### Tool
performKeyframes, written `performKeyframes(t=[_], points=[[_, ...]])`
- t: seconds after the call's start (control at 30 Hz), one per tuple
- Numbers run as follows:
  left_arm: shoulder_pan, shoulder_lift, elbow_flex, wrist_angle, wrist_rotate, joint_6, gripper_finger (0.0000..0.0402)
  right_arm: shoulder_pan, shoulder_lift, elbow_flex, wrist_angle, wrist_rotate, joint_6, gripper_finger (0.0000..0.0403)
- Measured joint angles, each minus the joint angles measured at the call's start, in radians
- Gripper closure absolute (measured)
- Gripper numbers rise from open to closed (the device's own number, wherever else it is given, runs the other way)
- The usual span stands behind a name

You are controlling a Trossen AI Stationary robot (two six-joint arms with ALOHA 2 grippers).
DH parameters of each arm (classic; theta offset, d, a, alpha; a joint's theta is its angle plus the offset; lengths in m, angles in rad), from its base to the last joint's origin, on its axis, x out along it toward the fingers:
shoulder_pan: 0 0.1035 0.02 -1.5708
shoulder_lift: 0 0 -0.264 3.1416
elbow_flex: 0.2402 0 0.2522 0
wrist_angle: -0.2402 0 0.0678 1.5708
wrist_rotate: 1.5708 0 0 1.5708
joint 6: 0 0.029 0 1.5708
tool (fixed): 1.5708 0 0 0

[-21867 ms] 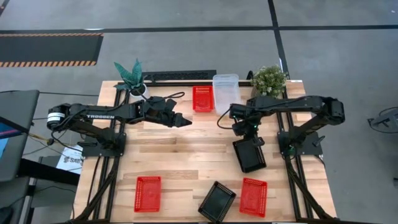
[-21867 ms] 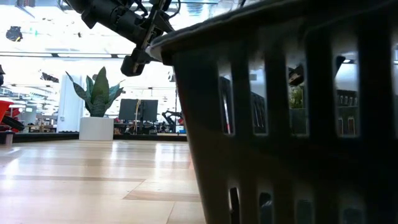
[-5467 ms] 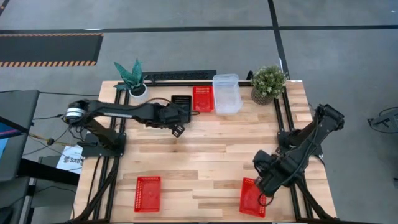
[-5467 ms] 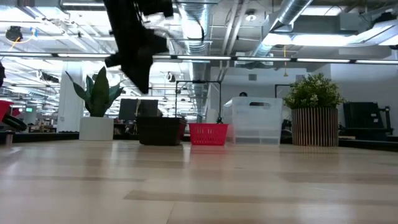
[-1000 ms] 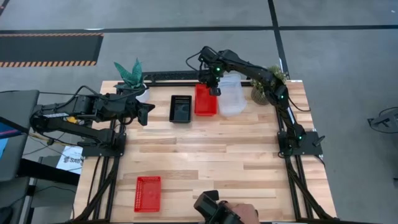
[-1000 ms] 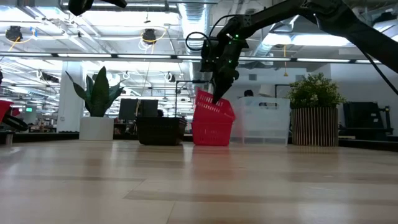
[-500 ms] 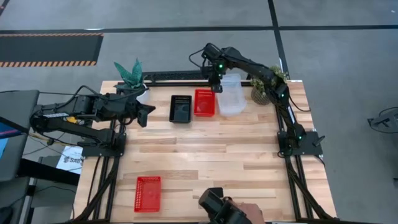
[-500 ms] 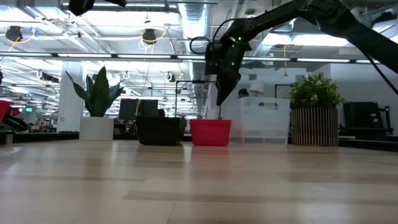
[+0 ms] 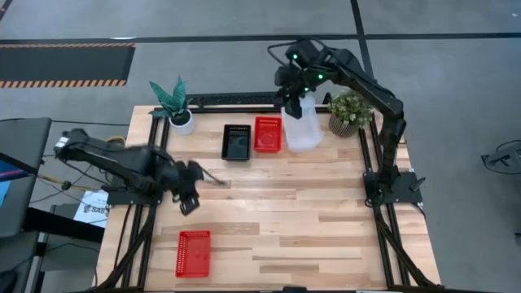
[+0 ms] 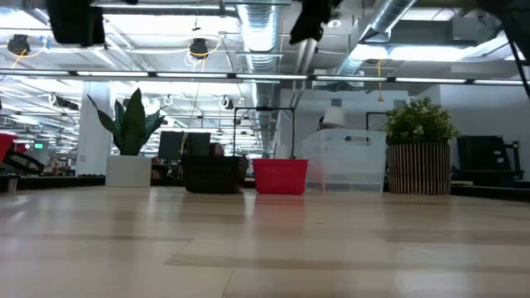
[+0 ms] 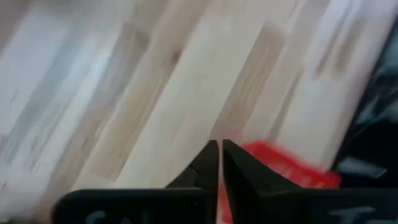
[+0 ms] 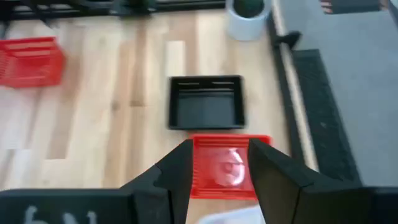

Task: Stack baskets by color
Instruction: Stack the bottom orange bin on the orange bin

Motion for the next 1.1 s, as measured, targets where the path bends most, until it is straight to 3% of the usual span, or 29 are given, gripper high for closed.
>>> performKeyframes(t=[0.1,0.23,0.37,0.47,0.7,0.97,1.1], points=[[-0.06,0.038,-0.022,0.03,0.001,0.051,0.0366,0.046,-0.02,-0.003,-0.014,-0.001,0.028,0.0233],[-0.125,0.038,-0.062,0.043,0.003,0.088,0.0298,0.096,-0.042,-0.002,-0.028,-0.001,0.053,0.0234],[-0.219,0.038,-0.172,0.13,0.031,0.026,0.0227,0.137,-0.039,-0.003,-0.068,-0.001,0.128,0.0234],[-0.288,0.038,-0.272,0.286,0.07,-0.039,0.02,0.168,-0.039,-0.003,-0.1,-0.001,0.16,0.0236],[-0.406,0.055,-0.42,0.428,0.021,-0.151,0.0201,0.218,-0.039,-0.003,-0.112,0.001,0.192,0.0238],[-0.418,0.177,-0.457,0.49,0.036,-0.063,0.0224,0.228,-0.039,-0.003,-0.123,0.001,0.224,0.0239],[-0.391,0.242,-0.458,0.501,0.078,-0.021,0.0283,0.233,-0.039,-0.002,-0.165,0.002,0.225,0.0245]])
